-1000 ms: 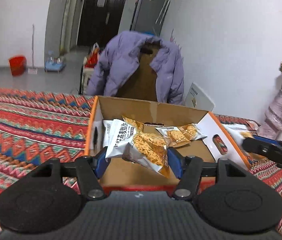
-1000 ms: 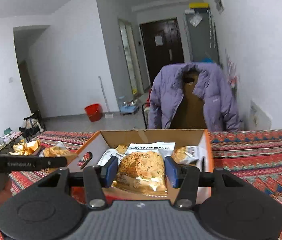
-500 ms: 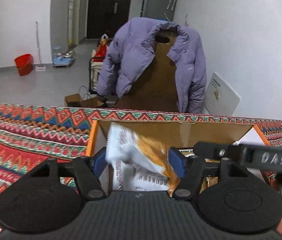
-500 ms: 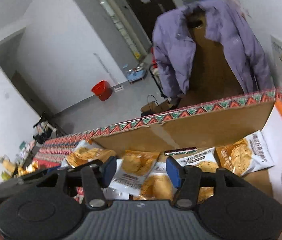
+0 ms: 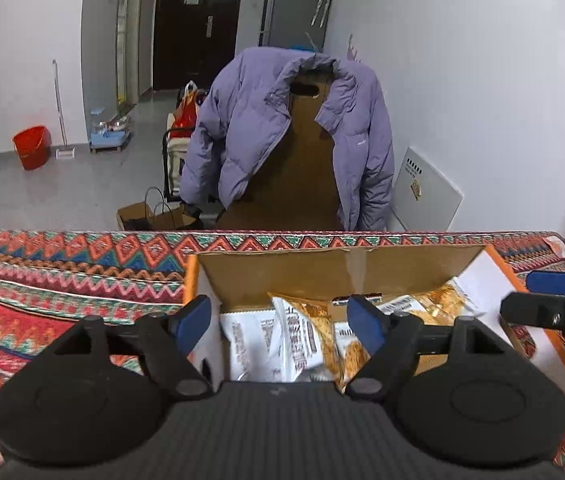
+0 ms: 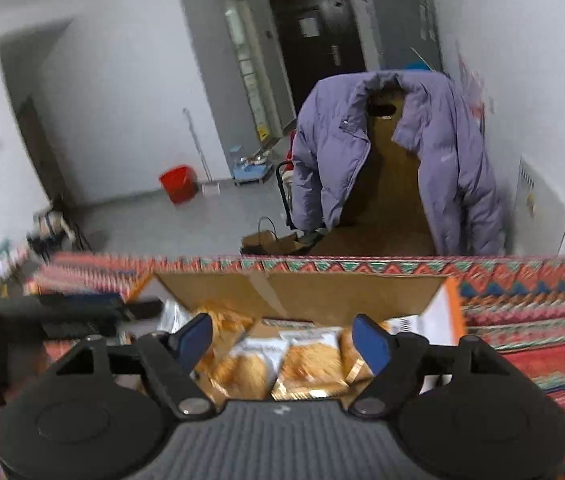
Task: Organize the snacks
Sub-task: 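Open both tools to drop the crisp bag and cracker bag into the box, then move both open tools back down to the snack pile, then grasp a round-cracker bag with the left tool while the right tool grasps a white sachet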
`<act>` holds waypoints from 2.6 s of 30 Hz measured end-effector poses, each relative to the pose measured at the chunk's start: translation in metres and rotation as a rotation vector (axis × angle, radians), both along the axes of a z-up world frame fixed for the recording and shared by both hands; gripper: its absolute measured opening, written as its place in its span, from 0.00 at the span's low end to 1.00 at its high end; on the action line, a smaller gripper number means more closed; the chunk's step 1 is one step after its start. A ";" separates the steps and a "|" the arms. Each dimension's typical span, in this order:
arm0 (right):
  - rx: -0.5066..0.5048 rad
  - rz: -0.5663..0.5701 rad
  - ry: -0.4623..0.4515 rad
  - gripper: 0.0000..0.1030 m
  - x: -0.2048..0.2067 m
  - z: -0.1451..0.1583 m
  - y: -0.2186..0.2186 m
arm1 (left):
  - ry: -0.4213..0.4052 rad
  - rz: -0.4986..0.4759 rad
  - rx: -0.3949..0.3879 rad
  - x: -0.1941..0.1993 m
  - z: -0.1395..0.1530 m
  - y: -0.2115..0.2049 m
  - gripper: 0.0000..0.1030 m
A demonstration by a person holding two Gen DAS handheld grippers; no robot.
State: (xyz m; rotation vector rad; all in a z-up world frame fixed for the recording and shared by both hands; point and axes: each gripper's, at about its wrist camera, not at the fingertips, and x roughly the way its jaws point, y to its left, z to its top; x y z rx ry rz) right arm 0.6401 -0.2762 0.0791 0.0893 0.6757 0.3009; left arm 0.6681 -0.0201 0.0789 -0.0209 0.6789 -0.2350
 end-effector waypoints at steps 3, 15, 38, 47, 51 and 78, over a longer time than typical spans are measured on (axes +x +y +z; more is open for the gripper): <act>0.002 0.051 0.010 0.78 -0.024 0.013 -0.003 | -0.019 0.008 0.024 -0.029 0.021 0.007 0.76; -0.125 0.077 -0.141 0.90 -0.182 0.059 -0.007 | -0.185 -0.020 0.031 -0.225 0.085 0.058 0.95; -0.207 -0.014 -0.347 1.00 -0.478 0.006 0.028 | -0.306 0.076 -0.010 -0.514 0.012 0.062 1.00; -0.201 -0.019 -0.315 1.00 -0.489 -0.025 0.033 | -0.239 0.093 0.014 -0.513 -0.010 0.067 1.00; -0.177 -0.056 -0.303 1.00 -0.477 -0.026 0.024 | -0.228 0.102 0.004 -0.501 -0.010 0.068 1.00; 0.101 -0.103 -0.114 0.81 -0.292 -0.053 0.041 | -0.178 0.073 0.030 -0.335 -0.021 0.026 1.00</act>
